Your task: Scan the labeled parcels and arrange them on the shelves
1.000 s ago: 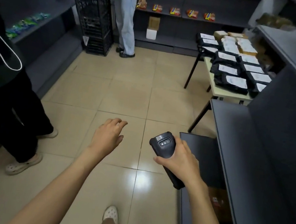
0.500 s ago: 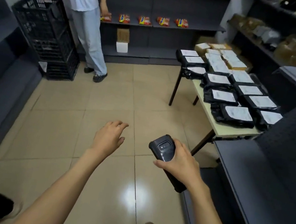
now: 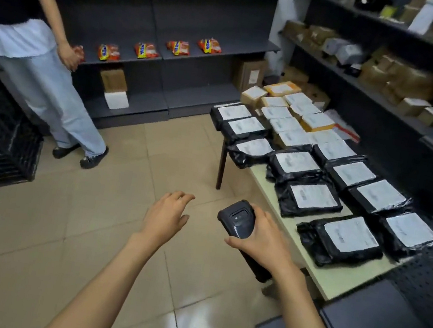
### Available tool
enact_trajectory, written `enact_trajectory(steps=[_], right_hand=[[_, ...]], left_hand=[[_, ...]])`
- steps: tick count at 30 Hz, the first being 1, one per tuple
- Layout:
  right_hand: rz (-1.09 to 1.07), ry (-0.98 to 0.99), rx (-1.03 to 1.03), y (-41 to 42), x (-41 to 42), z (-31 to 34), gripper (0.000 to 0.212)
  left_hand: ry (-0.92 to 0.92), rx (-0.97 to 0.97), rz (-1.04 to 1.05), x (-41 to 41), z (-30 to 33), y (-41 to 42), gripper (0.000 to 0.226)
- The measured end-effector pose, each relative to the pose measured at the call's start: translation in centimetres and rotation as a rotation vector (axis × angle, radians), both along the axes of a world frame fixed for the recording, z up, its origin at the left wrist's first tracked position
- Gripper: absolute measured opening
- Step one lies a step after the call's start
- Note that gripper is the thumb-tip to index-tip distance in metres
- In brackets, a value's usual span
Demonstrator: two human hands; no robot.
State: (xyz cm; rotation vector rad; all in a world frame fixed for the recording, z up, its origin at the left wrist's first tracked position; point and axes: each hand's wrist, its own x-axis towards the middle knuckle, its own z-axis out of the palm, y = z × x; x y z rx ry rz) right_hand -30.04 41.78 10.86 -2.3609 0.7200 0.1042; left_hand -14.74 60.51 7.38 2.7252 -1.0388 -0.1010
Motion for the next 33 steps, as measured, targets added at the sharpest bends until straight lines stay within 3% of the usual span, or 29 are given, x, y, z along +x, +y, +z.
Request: enact_trajectory(steps=[9,17,22,28,33], right_hand=[[-0.178,0.081,-0.03,-10.8,12.6,-0.9,0.098],[-0.521,0.153,-0.014,-19.2,18.9,-2.5,0.098],[-0.736,0.189,0.038,-21.6,18.8,-4.2,0.101],[-0.917,0.271,0.111,-23.0,16.4,-6.9,0.1],[-0.996,0.306,0.16,-25.0,14.0,-8.2,0.101]], left_hand=[[0.079,-0.01,-0.209,16.3,-1.3,-14.7,0.05],[0.147,0.063,-0.548,25.8,-3.8,-30.7,0.048],[0.15,0.111,-0.759,26.9,-5.9,-39.0,0.049],[0.202,0.21,-0.829,24.6,-10.2,-44.5,0.057],[0.258,0.31,-0.703,21.4,-13.1,-47.0,0.103]])
